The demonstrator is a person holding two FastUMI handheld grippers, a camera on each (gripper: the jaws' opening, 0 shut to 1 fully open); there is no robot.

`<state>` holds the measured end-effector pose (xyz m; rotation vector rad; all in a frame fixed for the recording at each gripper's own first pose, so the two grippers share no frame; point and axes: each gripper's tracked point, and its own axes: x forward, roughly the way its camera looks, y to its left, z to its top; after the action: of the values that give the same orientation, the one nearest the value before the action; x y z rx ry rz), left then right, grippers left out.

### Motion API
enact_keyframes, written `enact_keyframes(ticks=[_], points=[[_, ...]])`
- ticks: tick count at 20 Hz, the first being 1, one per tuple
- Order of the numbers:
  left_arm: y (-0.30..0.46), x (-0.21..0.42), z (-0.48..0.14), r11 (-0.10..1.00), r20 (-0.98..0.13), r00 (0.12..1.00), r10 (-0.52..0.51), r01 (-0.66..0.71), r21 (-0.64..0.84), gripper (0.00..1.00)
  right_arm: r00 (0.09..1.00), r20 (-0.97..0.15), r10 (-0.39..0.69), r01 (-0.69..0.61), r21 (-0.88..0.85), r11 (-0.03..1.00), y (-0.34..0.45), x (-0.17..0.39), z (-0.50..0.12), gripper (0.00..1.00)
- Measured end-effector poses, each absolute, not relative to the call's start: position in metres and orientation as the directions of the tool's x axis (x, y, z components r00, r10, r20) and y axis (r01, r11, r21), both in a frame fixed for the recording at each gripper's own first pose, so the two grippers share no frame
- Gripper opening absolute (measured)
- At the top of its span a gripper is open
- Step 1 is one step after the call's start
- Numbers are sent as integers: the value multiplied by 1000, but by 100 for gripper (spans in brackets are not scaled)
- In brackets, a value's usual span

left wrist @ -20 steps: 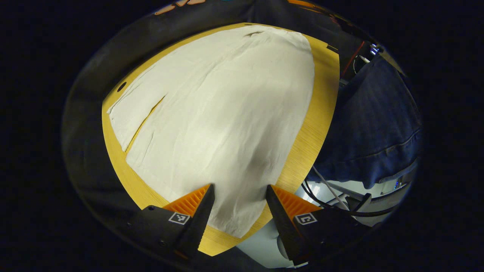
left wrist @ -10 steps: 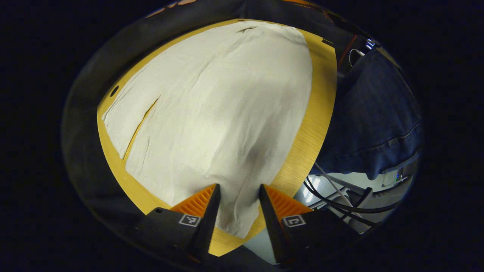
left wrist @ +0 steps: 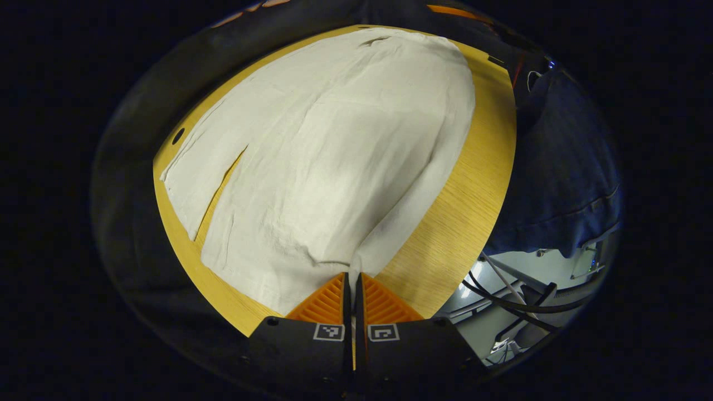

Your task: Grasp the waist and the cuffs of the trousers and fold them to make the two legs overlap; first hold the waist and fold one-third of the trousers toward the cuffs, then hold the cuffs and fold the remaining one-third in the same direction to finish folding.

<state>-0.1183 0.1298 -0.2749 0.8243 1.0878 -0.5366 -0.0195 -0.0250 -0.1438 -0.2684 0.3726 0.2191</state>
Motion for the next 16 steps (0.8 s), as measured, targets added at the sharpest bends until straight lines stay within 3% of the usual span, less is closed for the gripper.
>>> enact_keyframes(ticks=[7, 16], points=[[131, -118, -276, 625, -925, 376, 55, 709, 325, 1, 742, -638, 205, -504, -330, 798, -91, -46, -221, 98], [130, -119, -277, 635, -930, 350, 114, 694, 339, 1, 489, -866, 110, -707, -320, 630, -185, -65, -289, 98]])
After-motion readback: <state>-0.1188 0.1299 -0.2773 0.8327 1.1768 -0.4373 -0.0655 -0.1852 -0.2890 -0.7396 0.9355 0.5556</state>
